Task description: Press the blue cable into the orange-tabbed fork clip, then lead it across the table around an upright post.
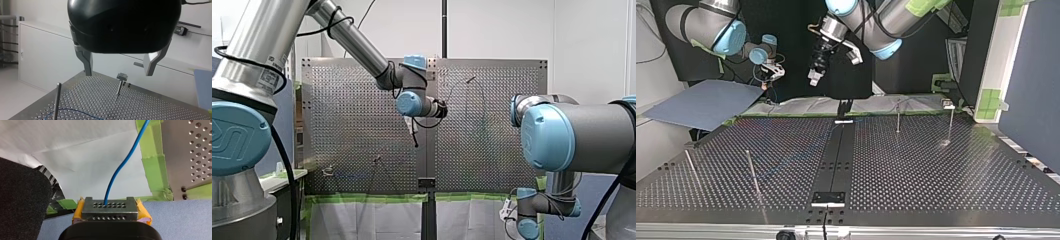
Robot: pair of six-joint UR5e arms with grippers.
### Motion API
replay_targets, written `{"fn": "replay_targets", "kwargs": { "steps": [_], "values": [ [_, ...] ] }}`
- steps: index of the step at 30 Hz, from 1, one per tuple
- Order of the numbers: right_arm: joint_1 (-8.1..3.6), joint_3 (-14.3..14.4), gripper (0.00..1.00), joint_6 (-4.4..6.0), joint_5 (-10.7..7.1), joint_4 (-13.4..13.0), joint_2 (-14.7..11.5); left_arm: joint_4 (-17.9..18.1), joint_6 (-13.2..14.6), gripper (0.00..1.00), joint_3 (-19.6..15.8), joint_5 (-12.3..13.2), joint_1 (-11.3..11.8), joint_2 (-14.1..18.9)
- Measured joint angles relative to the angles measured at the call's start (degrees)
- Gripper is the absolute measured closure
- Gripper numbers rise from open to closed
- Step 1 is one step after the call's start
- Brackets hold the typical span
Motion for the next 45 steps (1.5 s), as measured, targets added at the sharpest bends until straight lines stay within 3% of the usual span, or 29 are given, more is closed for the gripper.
{"fn": "replay_targets", "kwargs": {
  "steps": [30,38,45],
  "values": [
    [0.13,0.01,1.0,0.0,-0.34,0.0,0.05,15.48,1.49,0.0,-15.5,-0.04,1.02,-0.02],
    [0.14,0.01,1.0,0.0,-0.35,0.0,0.06,19.71,3.25,0.0,-19.76,0.02,3.02,-0.03],
    [0.14,0.01,1.0,0.0,-0.35,0.0,0.07,19.96,6.06,0.0,-23.1,1.94,6.06,-0.02]
  ]
}}
